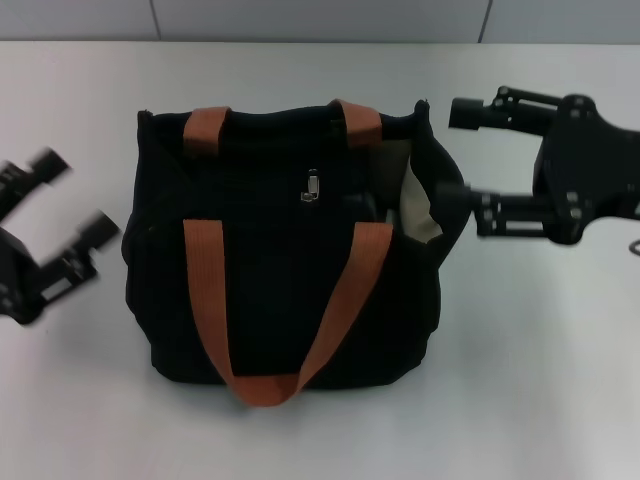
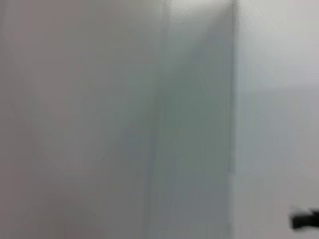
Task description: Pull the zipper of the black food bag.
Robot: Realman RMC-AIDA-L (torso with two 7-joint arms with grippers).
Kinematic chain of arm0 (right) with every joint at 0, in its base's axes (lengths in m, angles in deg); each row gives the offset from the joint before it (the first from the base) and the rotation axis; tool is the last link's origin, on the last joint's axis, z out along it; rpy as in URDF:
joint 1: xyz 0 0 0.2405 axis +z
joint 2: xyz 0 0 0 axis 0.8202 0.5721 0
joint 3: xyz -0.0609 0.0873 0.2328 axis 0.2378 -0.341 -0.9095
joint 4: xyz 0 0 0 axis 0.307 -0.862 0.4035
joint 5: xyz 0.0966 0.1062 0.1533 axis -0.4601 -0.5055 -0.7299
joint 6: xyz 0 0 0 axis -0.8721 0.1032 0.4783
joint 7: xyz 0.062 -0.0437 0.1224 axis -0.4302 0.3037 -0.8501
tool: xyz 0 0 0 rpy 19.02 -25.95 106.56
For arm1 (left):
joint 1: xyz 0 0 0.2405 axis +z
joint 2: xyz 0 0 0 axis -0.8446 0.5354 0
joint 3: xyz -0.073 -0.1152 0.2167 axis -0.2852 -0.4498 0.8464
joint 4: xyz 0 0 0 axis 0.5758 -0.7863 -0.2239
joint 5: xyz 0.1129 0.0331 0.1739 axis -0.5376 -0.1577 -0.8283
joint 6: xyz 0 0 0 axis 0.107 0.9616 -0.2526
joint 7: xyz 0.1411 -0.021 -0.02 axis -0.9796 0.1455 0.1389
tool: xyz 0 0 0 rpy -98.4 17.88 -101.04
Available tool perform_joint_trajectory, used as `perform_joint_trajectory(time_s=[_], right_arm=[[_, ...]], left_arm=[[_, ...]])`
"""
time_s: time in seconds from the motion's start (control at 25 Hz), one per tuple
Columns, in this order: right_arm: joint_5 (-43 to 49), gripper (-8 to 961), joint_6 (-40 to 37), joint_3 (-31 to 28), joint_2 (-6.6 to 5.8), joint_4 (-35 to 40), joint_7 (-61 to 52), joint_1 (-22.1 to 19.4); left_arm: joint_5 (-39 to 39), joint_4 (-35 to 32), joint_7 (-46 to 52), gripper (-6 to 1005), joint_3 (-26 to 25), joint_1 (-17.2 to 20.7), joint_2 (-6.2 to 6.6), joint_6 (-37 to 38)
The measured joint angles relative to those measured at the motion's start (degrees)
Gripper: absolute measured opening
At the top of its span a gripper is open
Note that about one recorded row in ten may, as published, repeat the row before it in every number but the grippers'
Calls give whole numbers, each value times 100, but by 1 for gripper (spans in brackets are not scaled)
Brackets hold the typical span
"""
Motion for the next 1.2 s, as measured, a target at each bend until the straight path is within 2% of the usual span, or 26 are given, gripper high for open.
perform_joint_trajectory(time_s=[0.08,0.16,0.32,0.64,0.92,1.2], right_arm=[[28,710,-252,-12,-17,-110,125,54],[35,740,-513,-12,-45,-260,281,96],[128,799,-758,-15,-94,-418,375,136],[555,798,-885,1,-27,-604,616,188],[561,799,-886,-13,-15,-883,851,276],[535,798,-877,-18,-12,-1095,1199,332]], left_arm=[[1,-153,-34,818,385,-32,-29,-2],[0,-353,-44,818,830,-78,-83,-2],[1,-553,-57,815,1287,-133,-163,-2],[7,-587,-115,812,1736,-186,-173,10],[12,-776,-242,813,1839,-218,-304,8],[29,-704,-480,817,1889,-234,-360,0]])
